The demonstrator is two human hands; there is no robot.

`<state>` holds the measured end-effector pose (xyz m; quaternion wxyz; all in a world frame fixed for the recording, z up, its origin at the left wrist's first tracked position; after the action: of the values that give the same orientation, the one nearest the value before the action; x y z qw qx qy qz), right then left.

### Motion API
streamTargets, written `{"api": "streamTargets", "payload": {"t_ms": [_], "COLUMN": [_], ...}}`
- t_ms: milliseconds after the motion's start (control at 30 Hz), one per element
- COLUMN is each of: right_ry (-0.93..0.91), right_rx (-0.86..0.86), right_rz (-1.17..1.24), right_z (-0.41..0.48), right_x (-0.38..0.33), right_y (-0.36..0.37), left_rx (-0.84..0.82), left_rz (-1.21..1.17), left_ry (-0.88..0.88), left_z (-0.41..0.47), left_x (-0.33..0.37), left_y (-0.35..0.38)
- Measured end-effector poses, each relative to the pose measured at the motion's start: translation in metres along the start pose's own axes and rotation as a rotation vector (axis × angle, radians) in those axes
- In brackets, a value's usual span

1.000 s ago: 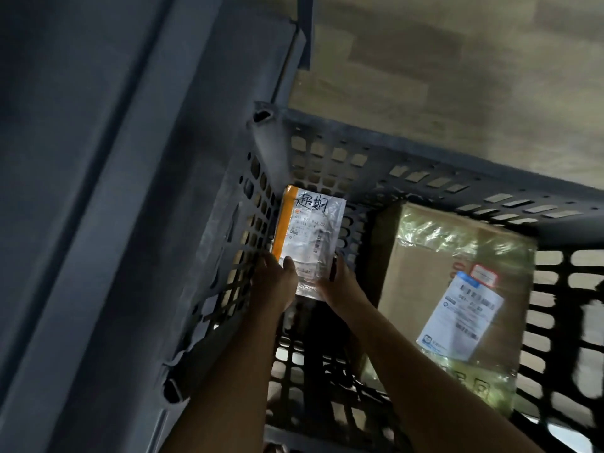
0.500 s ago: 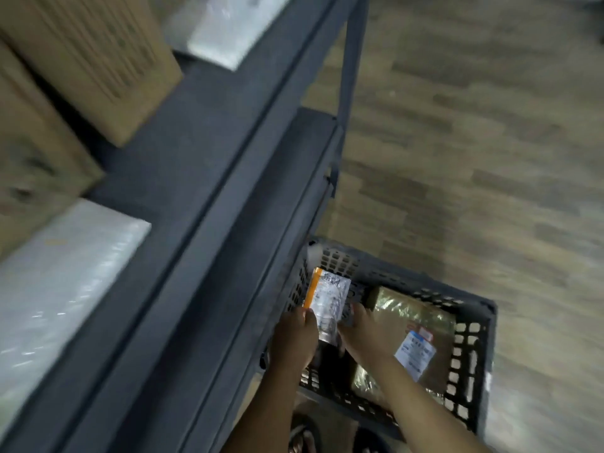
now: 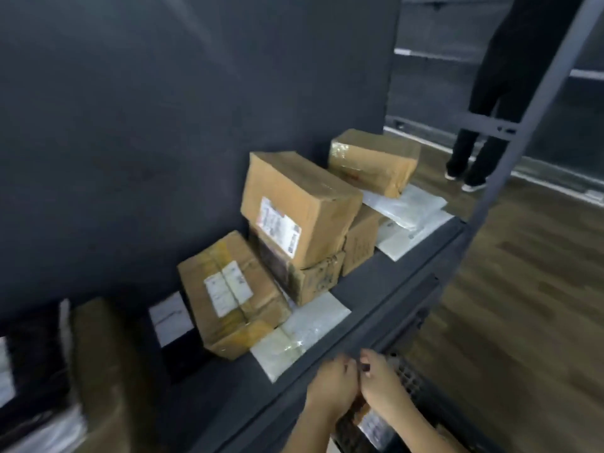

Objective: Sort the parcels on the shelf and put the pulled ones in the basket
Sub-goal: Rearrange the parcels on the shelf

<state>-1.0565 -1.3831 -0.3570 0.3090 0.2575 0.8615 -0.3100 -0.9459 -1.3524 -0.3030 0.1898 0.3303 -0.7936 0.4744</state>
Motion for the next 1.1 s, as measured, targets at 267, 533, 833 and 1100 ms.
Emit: {"api": "streamTargets", "payload": {"t_ms": [267, 533, 833, 1100], "right_ry": [-0.25, -0.357, -0.289, -0.198], "right_rx": [-0.062, -0.229, -0.277, -0.213], "right_rz": [-0.212, -0.38, -0.335, -0.085], "right_z": [-0.029, -0.029, 0.006, 0.038], "right_x": [-0.15, -0.242, -0.266, -0.261], "right_y": [0.052, 0.144, 0.201, 0.205], "left_rx": [0.222, 0.334, 0.312, 0.319], "left_rz": [-0.36, -0.378, -0.593, -1.005], "left_ry": [-0.143, -0.293, -0.391, -0.435], "left_z": [-0.084, -0.118, -0.099, -0.063], "left_x": [-0.079, -0.15, -0.206, -0.211], "left_y": [-0.098, -0.161, -0.187, -0.189]}}
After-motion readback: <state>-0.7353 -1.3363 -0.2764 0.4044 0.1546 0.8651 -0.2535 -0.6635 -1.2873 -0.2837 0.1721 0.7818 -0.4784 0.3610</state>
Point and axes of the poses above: each hand's wrist, its own z-axis towards the middle knuckle, its own y-axis out of the palm, x = y × z, the point moved 4 cm from there along z, towards the middle knuckle, and after that the axes turned 12 degrees about -x, right-handed, at the moved point
